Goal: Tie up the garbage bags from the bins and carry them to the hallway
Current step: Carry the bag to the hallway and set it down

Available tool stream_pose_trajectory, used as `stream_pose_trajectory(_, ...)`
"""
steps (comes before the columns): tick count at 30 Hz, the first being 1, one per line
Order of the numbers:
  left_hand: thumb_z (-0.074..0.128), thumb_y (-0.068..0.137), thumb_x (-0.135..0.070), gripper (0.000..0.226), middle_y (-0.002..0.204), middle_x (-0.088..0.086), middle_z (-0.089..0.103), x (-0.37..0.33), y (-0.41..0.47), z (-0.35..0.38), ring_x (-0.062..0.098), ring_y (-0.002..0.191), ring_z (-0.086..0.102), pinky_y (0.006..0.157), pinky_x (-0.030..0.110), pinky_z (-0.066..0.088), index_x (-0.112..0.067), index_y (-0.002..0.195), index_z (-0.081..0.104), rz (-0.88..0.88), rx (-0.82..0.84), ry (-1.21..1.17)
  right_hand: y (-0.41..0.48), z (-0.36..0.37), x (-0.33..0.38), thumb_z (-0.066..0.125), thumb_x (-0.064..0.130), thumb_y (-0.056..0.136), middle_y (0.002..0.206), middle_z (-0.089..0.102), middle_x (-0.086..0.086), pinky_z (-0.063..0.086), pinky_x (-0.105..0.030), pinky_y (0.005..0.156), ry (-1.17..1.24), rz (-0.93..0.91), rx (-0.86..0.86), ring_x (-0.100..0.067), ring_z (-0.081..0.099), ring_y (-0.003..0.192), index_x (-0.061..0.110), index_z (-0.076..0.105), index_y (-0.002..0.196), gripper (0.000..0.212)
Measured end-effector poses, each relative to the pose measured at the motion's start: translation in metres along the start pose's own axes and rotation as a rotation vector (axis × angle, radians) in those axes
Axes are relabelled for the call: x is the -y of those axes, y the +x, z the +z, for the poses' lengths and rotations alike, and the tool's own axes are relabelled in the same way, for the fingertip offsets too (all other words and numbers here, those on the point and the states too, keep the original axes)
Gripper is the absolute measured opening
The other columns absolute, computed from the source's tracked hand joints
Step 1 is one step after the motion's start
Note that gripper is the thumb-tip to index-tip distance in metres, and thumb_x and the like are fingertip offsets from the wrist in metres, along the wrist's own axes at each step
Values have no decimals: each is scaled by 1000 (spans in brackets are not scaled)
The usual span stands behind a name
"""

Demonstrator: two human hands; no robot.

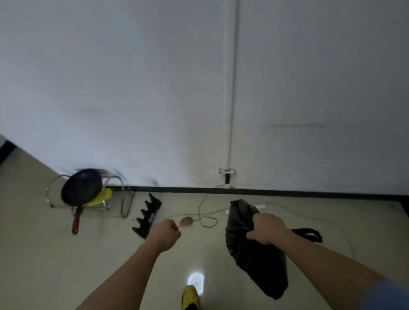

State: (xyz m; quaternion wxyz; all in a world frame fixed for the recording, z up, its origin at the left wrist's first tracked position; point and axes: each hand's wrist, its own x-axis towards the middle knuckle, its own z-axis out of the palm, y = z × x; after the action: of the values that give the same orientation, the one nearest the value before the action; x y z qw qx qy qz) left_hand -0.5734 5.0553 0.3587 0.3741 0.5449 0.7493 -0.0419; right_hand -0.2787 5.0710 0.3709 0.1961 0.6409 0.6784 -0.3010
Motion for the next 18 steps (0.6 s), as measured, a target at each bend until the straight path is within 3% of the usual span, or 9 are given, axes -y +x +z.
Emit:
stream_pose_trajectory(6, 60, 86, -26, 18, 102, 10, 69, 182, -58, -85, 24, 95, 66, 82, 32, 55, -14, 99, 66, -242, -175, -258, 20, -10, 208, 60, 51, 83, 108, 59, -6, 49, -33, 78, -220, -255, 30, -24, 58, 93, 17, 52, 104, 41)
stream_pose_trajectory(11, 61, 87, -22, 25, 106, 16, 70, 347, -96, -153, 29, 101, 66, 80, 29, 52, -5, 104, 68, -385, -215, -335, 39, 7, 398, 59, 51, 82, 98, 57, -2, 45, -31, 71, -321, -403, 25, -22, 56, 86, 18, 56, 105, 40)
stream_pose_trajectory(15, 60, 86, -20, 15, 97, 16, 70, 454, -121, -211, 29, 99, 67, 80, 31, 51, -7, 89, 67, -495, -274, -354, 43, 17, 537, 59, 54, 78, 108, 64, -4, 45, -31, 71, -357, -526, -22, -27, 62, 94, 17, 57, 108, 48)
stream_pose_trajectory(18, 60, 85, -20, 15, 95, 16, 70, 509, -125, -247, 30, 97, 67, 78, 31, 52, -8, 89, 67, -529, -308, -397, 47, 17, 627, 59, 55, 78, 101, 65, -6, 45, -31, 67, -374, -617, -31, -26, 61, 85, 16, 60, 102, 46)
